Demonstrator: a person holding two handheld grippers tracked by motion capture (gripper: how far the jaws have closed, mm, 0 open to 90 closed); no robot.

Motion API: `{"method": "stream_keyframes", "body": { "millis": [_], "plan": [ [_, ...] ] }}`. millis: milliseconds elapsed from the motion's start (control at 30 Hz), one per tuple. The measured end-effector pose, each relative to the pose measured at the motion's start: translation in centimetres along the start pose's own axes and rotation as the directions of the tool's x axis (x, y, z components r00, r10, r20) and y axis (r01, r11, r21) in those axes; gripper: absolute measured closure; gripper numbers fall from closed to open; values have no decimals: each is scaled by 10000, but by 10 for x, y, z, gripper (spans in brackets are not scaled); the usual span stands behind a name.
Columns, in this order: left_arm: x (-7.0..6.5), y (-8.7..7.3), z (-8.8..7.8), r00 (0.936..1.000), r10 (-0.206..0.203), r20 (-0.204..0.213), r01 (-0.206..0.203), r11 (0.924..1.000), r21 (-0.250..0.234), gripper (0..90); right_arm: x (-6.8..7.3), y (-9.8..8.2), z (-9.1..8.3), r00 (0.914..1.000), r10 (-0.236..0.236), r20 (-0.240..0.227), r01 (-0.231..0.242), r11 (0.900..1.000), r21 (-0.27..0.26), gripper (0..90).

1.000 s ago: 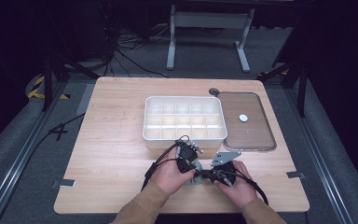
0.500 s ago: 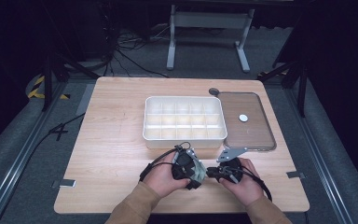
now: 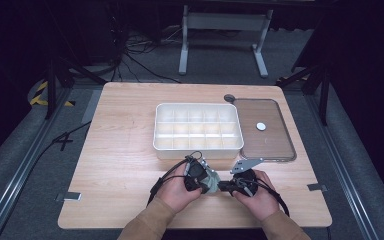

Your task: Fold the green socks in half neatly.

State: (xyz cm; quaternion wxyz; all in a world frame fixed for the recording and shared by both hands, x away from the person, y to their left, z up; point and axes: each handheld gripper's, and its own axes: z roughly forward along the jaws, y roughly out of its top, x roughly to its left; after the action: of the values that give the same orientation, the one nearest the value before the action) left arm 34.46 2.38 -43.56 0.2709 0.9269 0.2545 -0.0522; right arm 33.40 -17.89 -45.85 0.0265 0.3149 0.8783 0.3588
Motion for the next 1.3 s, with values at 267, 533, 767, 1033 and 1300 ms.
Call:
{"method": "stream_keyframes", "body": {
  "millis": [267,533,767,1033,1300],
  "plan": [
    [-1,3,7,9997,141,-181,-155,9969,-778,887,0,-3,9,9999,-20,-167,23,9998,191,856],
    [1,0,24,9964,705,465,-665,9944,-817,633,-6,-2,-3,9999,92,-56,-92,9999,-84,847],
    [-2,0,25,9949,859,534,-809,9927,-896,554,-2,13,-17,10000,-9,36,14,9917,-1284,883],
    [-8,-3,22,9927,574,1064,-458,9930,-1092,539,-3,19,7,9999,-122,99,134,9908,-1350,859],
    [-5,-6,-7,9959,501,756,-364,9842,-1731,583,-8,12,16,9991,-335,259,353,9966,-743,860]
  ]
}}
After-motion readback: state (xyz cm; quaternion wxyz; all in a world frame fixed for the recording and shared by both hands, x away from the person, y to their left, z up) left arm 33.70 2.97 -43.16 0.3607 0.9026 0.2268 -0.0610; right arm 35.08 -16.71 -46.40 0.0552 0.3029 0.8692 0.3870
